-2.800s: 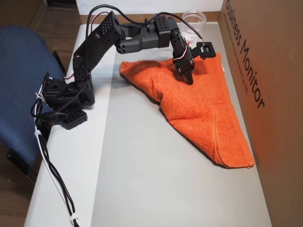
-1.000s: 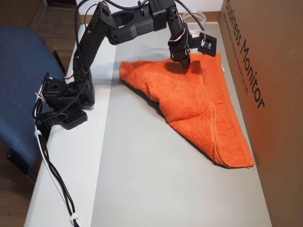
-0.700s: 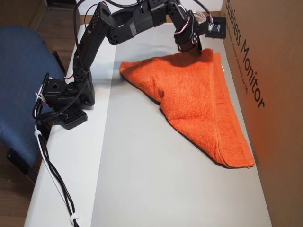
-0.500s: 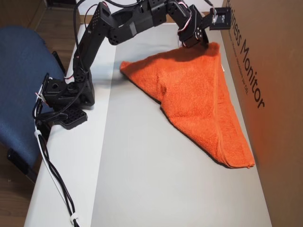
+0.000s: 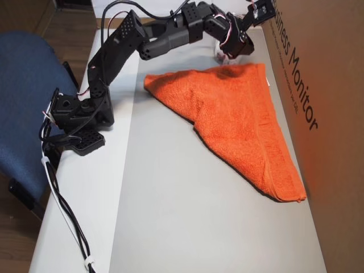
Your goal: Fold the blanket.
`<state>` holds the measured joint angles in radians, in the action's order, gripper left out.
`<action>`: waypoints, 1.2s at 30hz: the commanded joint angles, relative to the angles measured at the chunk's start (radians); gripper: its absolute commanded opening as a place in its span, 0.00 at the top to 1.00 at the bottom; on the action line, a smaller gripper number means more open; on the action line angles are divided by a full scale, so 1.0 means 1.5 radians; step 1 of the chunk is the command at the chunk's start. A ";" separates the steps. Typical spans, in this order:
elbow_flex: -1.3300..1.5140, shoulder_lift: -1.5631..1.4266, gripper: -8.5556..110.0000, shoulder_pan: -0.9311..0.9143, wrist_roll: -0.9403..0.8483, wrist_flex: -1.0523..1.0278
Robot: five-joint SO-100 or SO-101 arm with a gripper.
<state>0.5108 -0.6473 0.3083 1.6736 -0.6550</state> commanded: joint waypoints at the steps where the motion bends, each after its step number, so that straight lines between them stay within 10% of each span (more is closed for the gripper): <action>1: -0.033 0.000 0.93 0.009 -0.044 0.031; 36: 0.054 -0.025 0.87 0.034 0.075 -0.193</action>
<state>0.5798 -0.6228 0.3651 1.7748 -0.9434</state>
